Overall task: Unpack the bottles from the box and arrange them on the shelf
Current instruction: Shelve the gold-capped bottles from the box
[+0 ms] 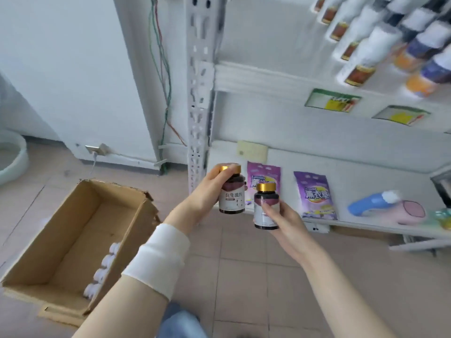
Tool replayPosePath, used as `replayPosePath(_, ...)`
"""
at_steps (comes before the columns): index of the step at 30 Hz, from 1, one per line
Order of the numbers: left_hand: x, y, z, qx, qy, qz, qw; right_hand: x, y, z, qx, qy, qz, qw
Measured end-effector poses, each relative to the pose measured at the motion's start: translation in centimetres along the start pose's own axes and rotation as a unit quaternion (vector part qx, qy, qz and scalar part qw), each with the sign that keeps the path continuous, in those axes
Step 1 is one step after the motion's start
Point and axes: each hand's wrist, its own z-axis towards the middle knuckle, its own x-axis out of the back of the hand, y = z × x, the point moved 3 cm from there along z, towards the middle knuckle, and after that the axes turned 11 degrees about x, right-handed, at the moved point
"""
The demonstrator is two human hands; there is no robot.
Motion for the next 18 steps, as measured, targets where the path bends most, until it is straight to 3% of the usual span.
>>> replayPosePath(10, -33.3, 0.6, 0.5, -0.067, -0.176, 0.154, 0.97, 27.4, -6.6, -12.7, 0.113, 0.127, 0.096, 0.981)
replayPosePath(18, -51.4, 4.7, 3.5, -0.132, -0.247, 0.187, 0.942, 41.4, -13.8, -14.9, 0.184, 0.211, 0.045, 0.959)
